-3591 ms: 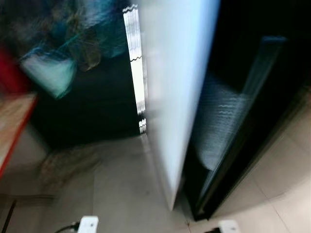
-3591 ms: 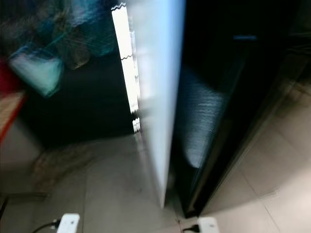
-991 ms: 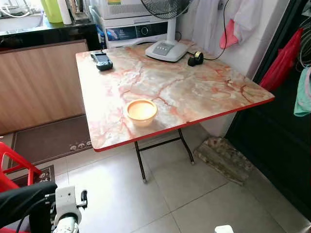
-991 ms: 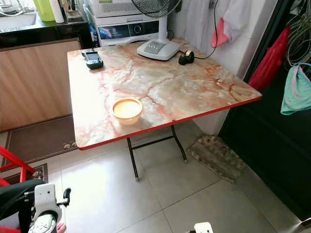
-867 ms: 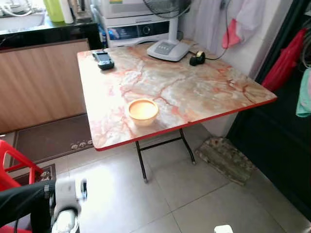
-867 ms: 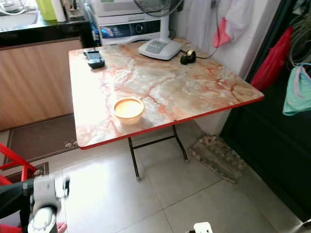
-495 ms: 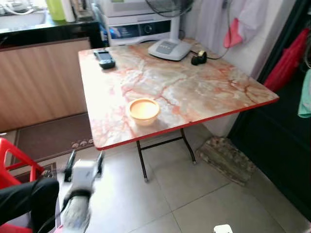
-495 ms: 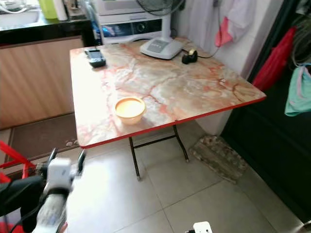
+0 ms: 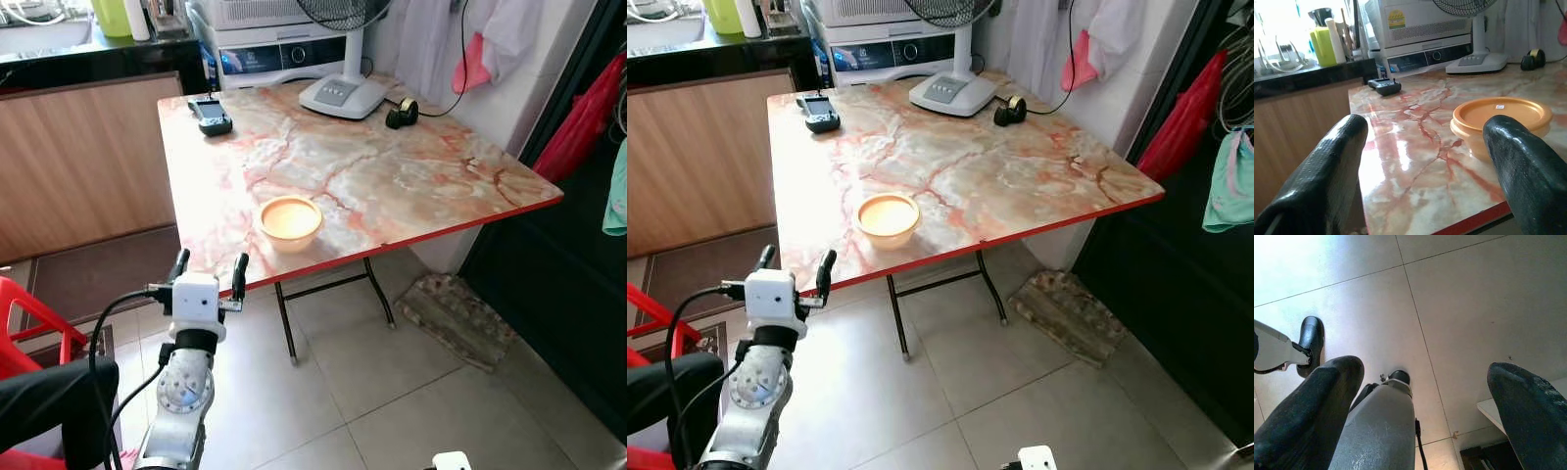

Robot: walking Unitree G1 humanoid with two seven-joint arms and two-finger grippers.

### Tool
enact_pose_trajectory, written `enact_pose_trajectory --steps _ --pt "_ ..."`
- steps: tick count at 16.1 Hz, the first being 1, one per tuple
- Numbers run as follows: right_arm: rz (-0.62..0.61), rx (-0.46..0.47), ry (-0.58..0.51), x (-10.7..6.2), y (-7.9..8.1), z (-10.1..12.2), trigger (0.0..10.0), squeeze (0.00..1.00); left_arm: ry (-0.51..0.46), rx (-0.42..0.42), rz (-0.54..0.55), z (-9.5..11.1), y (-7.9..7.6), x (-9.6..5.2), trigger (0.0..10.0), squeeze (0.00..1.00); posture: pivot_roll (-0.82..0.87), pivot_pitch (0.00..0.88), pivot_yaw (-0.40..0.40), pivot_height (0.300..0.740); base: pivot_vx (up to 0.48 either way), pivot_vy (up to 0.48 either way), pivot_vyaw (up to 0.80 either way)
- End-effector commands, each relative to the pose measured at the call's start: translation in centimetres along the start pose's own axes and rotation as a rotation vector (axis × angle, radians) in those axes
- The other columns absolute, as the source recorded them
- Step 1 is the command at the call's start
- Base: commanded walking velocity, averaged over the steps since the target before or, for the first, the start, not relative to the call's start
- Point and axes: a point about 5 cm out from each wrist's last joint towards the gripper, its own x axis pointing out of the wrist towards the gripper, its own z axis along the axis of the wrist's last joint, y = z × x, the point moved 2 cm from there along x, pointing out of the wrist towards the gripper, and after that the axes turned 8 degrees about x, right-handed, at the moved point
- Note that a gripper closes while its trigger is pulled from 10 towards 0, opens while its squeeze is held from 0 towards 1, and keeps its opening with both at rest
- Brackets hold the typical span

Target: Restocking fridge

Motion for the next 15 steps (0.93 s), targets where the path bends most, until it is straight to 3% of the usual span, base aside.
enact_pose_trajectory --steps 1,6,8,11,15 --pt "-0.002 -0.001 0.000 0.0 -0.1 0.0 10.0 0.00 -0.009 0.001 -0.022 0.4 0.0 0.5 10.0 0.00 0.11 0.000 -0.053 0.740 0.289 0.000 0.00" --pt "0.012 -0.022 0.005 0.1 0.1 0.2 10.0 0.00 -0.040 -0.133 -0.098 2.4 -1.8 2.5 10.0 0.00 0.13 0.000 -0.060 0.740 0.302 0.000 0.00" --pt "0.007 -0.009 -0.002 0.1 0.1 0.3 10.0 0.00 -0.036 -0.155 -0.082 2.5 -1.7 2.6 10.0 0.00 0.12 0.000 -0.052 0.740 0.304 0.000 0.00" --pt "0.007 -0.017 0.001 0.1 0.1 0.3 10.0 0.00 -0.055 -0.133 -0.184 2.9 -3.2 2.4 10.0 0.00 0.12 0.000 -0.045 0.740 0.296 0.000 0.00" --pt "0.012 -0.019 0.000 0.1 0.1 0.2 10.0 0.00 -0.055 -0.169 -0.162 3.4 -3.6 2.6 10.0 0.00 0.10 0.000 -0.039 0.740 0.277 0.000 0.00"
